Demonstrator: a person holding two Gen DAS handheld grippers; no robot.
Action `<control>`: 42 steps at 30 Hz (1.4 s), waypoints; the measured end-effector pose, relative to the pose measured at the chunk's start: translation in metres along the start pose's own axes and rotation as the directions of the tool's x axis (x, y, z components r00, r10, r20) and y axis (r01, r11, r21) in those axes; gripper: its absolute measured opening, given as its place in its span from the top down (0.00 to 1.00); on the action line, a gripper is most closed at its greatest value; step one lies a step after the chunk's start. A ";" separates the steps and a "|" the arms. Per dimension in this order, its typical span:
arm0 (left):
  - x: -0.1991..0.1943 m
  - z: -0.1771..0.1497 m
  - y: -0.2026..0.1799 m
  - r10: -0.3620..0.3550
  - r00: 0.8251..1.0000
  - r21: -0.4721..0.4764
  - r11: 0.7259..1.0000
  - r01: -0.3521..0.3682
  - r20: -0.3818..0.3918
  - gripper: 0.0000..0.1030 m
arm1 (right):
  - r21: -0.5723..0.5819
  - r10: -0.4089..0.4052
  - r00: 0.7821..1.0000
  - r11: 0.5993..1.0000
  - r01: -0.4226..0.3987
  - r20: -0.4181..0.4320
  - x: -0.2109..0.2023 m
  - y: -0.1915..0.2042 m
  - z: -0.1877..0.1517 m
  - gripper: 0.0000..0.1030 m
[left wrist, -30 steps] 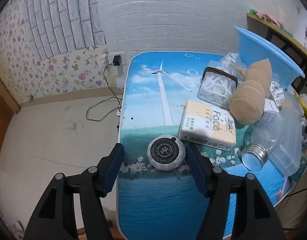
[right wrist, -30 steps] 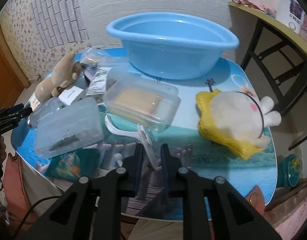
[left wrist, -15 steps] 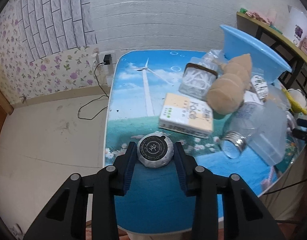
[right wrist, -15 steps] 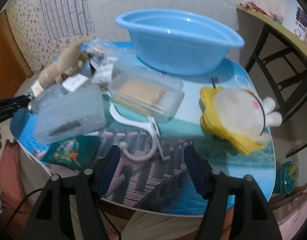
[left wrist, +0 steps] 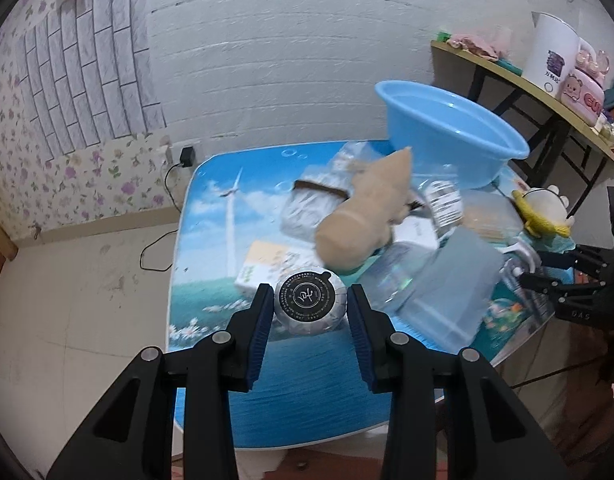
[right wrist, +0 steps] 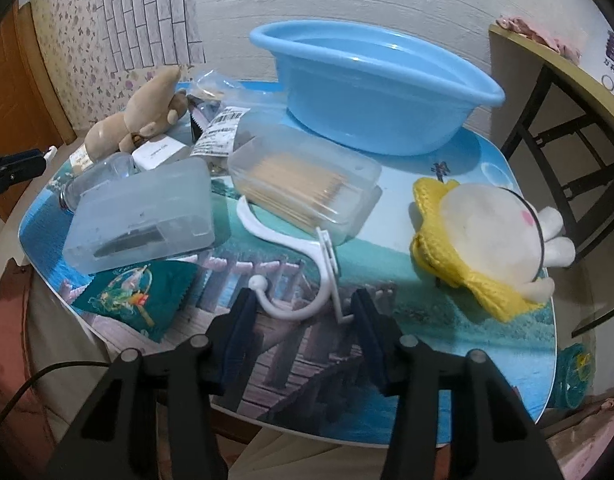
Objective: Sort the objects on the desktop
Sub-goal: 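Lift the puck with the left gripper and carry it over the blue basin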
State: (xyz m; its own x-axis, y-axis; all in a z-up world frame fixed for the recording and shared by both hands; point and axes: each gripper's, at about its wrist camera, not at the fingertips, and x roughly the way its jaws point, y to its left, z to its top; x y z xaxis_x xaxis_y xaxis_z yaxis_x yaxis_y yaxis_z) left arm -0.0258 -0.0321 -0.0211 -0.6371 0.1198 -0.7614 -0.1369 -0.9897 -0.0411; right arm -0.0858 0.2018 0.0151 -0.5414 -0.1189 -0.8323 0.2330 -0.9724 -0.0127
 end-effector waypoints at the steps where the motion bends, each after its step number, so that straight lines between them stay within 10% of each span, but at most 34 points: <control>1: 0.000 0.004 -0.005 -0.005 1.000 0.003 1.000 0.005 0.000 0.64 | 0.006 0.002 1.000 1.000 -0.002 0.002 -0.002 -0.002 0.001 0.55; 4: -0.003 0.011 -0.020 -0.019 1.000 0.010 1.000 0.018 0.007 0.64 | 0.023 0.018 0.999 1.000 -0.019 0.040 -0.017 -0.010 0.002 0.60; 6: -0.004 0.016 -0.028 -0.018 1.000 0.016 1.000 0.018 0.006 0.64 | 0.029 0.022 0.998 0.999 -0.023 0.062 -0.026 -0.015 0.005 0.89; 10: -0.002 0.023 -0.048 -0.012 1.000 0.041 0.999 0.012 0.003 0.64 | 0.038 0.025 0.997 0.999 -0.028 0.072 -0.028 -0.027 0.004 0.89; 13: -0.001 0.026 -0.059 -0.023 1.000 0.050 0.999 0.023 0.000 0.64 | 0.049 0.032 0.998 0.998 -0.035 0.057 -0.024 -0.033 -0.002 0.84; 17: -0.001 0.026 -0.072 -0.034 0.999 0.065 0.997 0.034 0.000 0.64 | 0.076 0.063 0.994 0.995 -0.070 0.088 -0.025 -0.039 -0.007 0.39; 33: -0.001 0.025 -0.084 -0.016 1.000 0.080 0.997 0.017 -0.020 0.64 | -0.079 0.031 0.997 0.997 -0.026 0.071 0.008 0.002 -0.002 0.37; 35: 0.000 0.025 -0.085 -0.015 1.000 0.077 0.997 0.017 -0.027 0.64 | -0.078 0.040 0.996 0.996 -0.034 0.075 0.008 0.000 -0.001 0.54; 42: -0.002 0.030 -0.090 -0.030 0.999 0.086 0.996 0.032 -0.022 0.64 | -0.047 0.066 0.991 0.997 -0.061 0.117 -0.012 -0.008 0.000 0.53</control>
State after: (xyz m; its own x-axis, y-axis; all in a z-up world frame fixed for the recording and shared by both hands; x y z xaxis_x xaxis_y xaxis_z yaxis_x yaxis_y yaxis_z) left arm -0.0352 0.0590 0.0038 -0.6162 0.1481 -0.7736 -0.2218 -0.9750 -0.0100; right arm -0.0811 0.2109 0.0249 -0.6156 -0.2056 -0.7608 0.3033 -0.9528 0.0121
